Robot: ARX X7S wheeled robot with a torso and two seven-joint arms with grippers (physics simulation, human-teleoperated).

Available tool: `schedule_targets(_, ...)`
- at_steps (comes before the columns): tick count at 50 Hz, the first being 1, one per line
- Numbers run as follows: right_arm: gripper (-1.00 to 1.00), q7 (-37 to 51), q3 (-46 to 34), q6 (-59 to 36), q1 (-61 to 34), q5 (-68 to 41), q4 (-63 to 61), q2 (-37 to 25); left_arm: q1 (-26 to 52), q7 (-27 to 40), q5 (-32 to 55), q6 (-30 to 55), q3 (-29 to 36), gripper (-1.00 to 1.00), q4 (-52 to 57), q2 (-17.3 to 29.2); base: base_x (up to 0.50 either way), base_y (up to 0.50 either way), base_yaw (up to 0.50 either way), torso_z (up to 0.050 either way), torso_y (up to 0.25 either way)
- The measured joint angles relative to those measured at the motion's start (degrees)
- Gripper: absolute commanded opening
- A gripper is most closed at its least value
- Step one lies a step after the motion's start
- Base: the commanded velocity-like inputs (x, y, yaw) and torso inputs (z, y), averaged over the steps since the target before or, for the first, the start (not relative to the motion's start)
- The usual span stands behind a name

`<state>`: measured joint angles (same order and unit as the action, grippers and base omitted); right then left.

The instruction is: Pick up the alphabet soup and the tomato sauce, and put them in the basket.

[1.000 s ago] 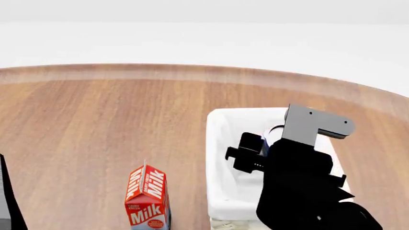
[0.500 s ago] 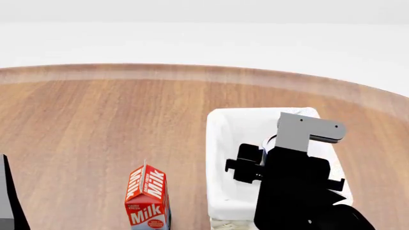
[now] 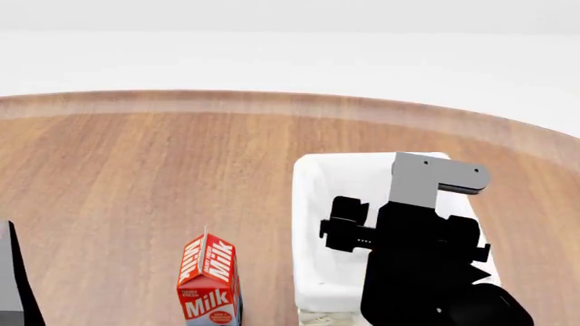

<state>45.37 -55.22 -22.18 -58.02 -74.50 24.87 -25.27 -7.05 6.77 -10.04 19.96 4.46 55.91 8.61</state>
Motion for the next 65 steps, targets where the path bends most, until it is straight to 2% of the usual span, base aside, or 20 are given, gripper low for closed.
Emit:
schedule_targets(15,1.00,2.9,1.1,-4.5,-5.1,-1.8,-8.6,-3.0,0.2,0.7,0.2,0.3,0.6,1.00,-0.2,0.6,0.00,0.00,0.00,0.000,0.000)
schedule_targets(28,1.00,2.3,2.2,-9.1,-8.5,-5.3,-23.4,-8.9,0.4,1.2,0.2,0.8,1.1,1.00,0.0,1.0,0.00,0.00,0.00,0.000,0.000)
schedule_targets(44,1.00,1.9,-0.3,-10.5,-2.7,-4.5,-47.3,-17.6,0.8,1.8,0.4,1.4,1.5,1.00,0.1,1.5,0.00,0.00,0.00,0.000,0.000)
schedule_targets(65,1.00,5.8,-8.8,-11.6,9.2,5.2,-71.2,-22.0,0.7,2.6,0.7,1.6,2.0,1.00,0.5,2.1,0.00,0.00,0.00,0.000,0.000)
